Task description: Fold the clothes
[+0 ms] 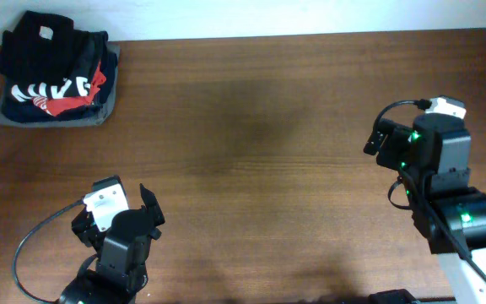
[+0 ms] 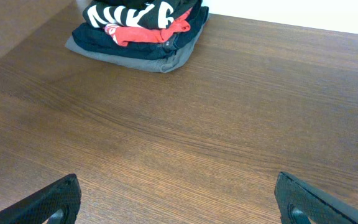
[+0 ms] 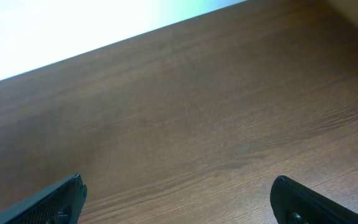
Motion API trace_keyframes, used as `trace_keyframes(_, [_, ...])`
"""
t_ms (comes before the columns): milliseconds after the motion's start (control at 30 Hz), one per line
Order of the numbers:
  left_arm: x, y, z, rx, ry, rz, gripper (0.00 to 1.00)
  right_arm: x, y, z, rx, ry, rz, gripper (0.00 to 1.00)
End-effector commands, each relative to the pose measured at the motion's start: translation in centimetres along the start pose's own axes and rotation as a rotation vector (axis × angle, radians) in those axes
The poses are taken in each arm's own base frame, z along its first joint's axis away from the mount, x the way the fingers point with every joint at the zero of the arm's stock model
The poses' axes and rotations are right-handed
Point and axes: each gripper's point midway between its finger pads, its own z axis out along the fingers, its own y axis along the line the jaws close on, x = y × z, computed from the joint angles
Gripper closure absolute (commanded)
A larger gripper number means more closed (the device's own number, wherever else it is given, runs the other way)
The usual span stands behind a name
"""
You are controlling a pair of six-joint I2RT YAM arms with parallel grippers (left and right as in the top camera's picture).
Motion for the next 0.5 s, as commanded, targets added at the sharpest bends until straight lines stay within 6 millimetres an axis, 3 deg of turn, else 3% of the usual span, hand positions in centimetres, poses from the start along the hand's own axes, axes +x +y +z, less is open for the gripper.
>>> trace_keyframes(0, [-0.1,0.3,0.0,-0.013,-0.008,-0.007,0.01,0.0,-0.1,0.0,0.006,-0.008,0.009,0.01])
trace_keyframes(333, [-0.1,0.3,0.0,-0.013,-0.008,-0.007,0.01,-2.2,1.7,-2.4,-0.135,-0.110,0.049,0.01])
trace_keyframes(467, [-0.1,0.3,0.0,-0.013,-0.008,-0.007,0.01,-2.2,2.6,-2.7,-0.188,-0.104,0.049,0.01])
